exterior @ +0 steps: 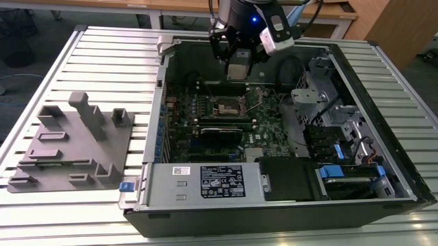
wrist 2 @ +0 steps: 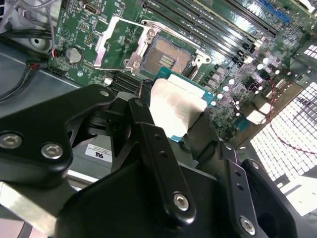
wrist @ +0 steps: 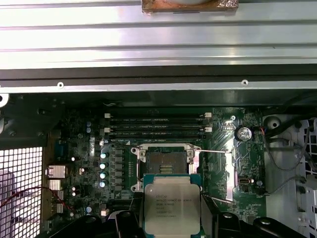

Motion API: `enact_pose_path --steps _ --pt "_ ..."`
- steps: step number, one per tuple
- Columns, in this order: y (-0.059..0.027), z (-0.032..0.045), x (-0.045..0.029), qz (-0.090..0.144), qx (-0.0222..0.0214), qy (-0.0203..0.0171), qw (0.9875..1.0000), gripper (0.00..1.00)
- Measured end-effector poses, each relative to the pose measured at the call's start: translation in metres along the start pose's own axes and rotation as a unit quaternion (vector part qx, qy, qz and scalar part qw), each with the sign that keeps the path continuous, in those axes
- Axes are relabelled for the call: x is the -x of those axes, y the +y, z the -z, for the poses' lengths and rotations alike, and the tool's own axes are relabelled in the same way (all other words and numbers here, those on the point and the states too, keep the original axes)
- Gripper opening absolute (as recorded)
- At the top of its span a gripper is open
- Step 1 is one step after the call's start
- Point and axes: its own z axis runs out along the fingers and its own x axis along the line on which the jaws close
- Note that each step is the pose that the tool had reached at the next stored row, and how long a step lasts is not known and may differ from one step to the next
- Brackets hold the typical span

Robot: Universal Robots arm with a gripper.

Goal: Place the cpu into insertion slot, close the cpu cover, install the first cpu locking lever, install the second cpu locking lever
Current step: 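Place the cpu into insertion slot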

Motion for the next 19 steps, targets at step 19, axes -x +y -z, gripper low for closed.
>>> enact_pose_path --steps 19 --pt "-0.0018 -0.0185 -0.0059 0.001 0.0002 -0.0139 0.9999 0.54"
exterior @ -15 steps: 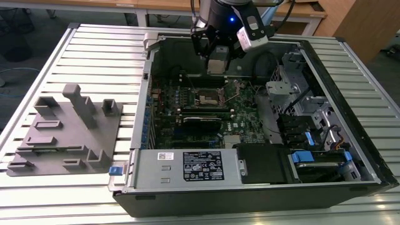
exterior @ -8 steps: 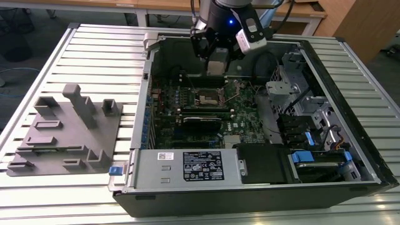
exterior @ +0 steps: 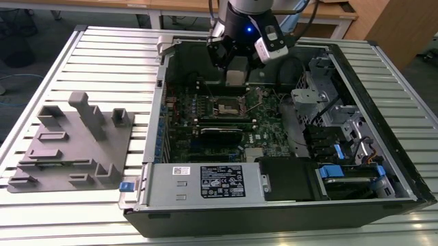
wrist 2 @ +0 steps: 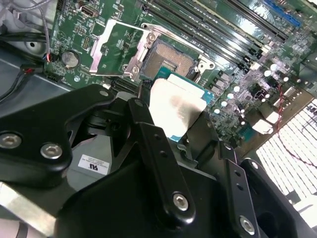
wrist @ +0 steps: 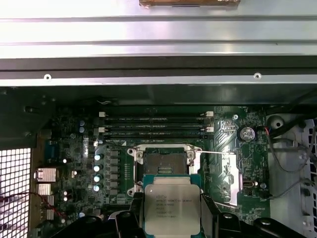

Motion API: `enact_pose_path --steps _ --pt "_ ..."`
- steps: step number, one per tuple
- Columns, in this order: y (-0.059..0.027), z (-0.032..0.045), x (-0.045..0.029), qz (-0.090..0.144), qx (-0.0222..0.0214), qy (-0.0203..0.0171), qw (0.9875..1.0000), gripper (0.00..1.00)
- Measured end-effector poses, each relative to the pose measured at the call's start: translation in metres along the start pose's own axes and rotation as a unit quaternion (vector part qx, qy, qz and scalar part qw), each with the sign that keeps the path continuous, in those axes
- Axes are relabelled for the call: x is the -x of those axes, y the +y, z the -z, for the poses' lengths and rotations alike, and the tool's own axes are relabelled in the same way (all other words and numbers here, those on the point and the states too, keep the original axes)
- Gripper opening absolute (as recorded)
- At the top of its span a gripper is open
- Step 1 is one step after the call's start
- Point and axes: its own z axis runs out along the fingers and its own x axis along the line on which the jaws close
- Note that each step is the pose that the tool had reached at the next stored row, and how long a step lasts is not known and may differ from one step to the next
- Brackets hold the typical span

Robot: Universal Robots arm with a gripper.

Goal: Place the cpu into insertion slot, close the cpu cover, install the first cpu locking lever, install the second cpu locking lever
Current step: 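Place the cpu into insertion slot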

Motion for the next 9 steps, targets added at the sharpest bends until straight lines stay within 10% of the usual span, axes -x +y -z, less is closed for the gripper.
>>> enact_pose_path --steps 9 --pt "-0.001 -0.0099 -0.0057 0.0 0.0001 -0.0052 1.0 0.54"
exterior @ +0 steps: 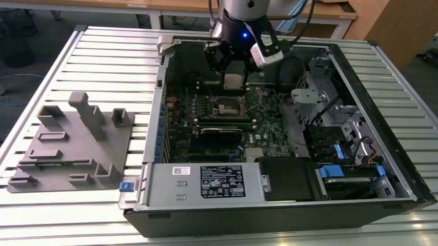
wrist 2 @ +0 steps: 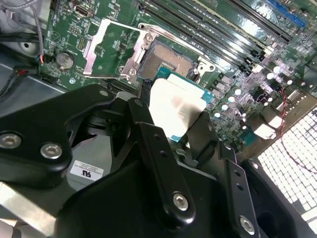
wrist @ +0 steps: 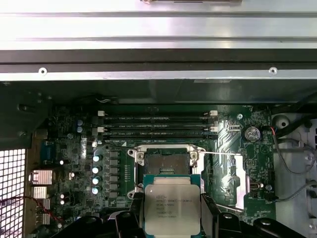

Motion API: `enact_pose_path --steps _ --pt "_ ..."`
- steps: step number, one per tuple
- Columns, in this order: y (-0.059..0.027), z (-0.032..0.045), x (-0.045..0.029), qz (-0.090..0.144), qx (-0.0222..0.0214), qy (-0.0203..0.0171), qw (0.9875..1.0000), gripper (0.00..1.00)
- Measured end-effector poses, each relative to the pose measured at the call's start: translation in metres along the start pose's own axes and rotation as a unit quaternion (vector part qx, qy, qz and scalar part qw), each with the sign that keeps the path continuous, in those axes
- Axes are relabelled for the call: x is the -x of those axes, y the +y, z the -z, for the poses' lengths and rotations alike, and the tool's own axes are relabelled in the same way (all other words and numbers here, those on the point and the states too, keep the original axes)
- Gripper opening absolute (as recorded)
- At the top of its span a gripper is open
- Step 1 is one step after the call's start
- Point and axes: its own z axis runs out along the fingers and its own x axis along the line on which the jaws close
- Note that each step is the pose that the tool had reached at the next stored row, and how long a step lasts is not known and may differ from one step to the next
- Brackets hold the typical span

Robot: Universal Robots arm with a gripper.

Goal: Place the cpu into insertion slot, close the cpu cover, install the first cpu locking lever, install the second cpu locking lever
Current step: 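Place the cpu into insertion slot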

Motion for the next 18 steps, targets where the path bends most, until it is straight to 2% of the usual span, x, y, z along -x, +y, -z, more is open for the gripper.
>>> enact_pose_path --steps 6,13,18 --pt "-0.0008 -0.0071 -0.0046 -0.001 -0.0005 0.0 1.0 0.54" --pt "-0.0018 -0.0192 -0.0051 -0.001 -0.0005 -0.0001 1.0 0.54" --pt "-0.002 -0.0209 -0.0052 -0.001 -0.0005 -0.0001 1.0 0.54"
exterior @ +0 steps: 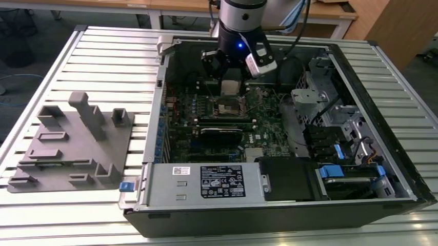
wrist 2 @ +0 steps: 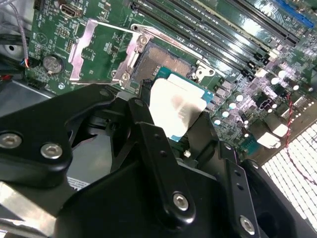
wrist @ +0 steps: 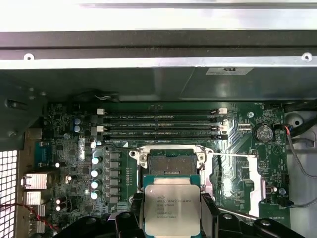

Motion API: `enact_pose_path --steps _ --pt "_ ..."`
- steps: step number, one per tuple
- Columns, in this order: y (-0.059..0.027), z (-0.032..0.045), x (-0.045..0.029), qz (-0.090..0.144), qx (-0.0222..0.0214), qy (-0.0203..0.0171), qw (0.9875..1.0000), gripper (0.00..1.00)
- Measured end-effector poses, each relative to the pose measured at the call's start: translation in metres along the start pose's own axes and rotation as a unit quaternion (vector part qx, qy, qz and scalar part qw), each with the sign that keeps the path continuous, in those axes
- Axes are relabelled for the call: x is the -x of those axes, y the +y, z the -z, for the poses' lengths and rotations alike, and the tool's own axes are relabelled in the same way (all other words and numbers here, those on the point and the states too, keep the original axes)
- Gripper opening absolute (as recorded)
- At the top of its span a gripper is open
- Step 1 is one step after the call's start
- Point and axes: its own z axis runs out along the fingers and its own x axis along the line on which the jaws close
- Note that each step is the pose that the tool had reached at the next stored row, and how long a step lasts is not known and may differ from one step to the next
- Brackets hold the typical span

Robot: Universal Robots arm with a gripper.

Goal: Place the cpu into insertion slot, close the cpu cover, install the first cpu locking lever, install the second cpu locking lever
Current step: 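Place the cpu into insertion slot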

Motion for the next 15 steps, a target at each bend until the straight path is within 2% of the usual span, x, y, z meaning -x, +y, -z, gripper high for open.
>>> enact_pose_path --steps 3,15 --pt "-0.0005 -0.0046 -0.0001 0.0 -0.0001 0.0001 1.0 0.54" --pt "-0.0005 -0.0062 0.0008 0.0 0.0001 -0.0001 1.0 0.54"
